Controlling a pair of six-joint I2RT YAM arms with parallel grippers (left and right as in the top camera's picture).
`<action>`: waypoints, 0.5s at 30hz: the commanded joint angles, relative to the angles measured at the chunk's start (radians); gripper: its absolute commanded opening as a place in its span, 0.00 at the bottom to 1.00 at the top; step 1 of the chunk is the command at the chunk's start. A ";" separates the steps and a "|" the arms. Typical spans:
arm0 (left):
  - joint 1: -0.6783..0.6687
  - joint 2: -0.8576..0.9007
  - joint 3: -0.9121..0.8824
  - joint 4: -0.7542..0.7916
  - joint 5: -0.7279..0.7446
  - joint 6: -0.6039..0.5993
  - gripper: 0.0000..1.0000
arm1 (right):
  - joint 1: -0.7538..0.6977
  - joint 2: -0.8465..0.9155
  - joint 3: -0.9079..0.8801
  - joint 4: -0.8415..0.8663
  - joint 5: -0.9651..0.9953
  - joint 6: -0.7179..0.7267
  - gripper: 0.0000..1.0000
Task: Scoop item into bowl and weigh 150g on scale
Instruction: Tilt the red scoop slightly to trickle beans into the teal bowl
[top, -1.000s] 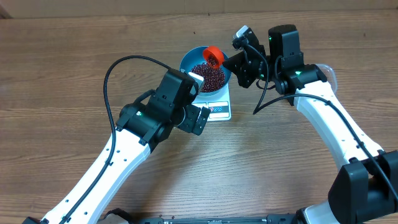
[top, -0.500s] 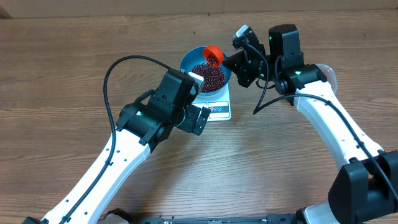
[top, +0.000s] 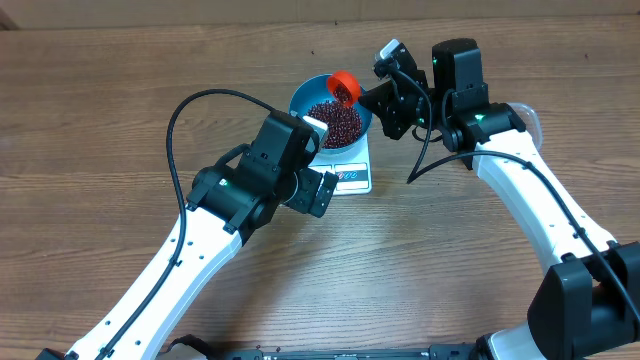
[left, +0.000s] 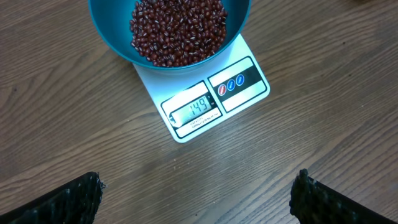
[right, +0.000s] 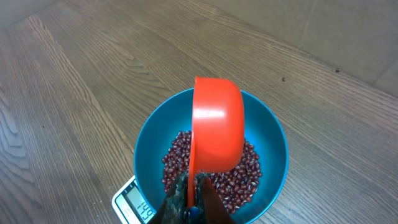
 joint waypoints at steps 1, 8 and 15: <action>-0.002 0.008 0.012 0.000 0.004 0.022 1.00 | 0.006 -0.028 0.006 -0.002 0.004 -0.004 0.04; -0.002 0.008 0.012 0.000 0.004 0.022 0.99 | 0.006 -0.028 0.005 0.004 0.004 -0.004 0.04; -0.002 0.008 0.012 0.000 0.004 0.022 1.00 | 0.006 -0.028 0.006 -0.006 0.004 -0.001 0.04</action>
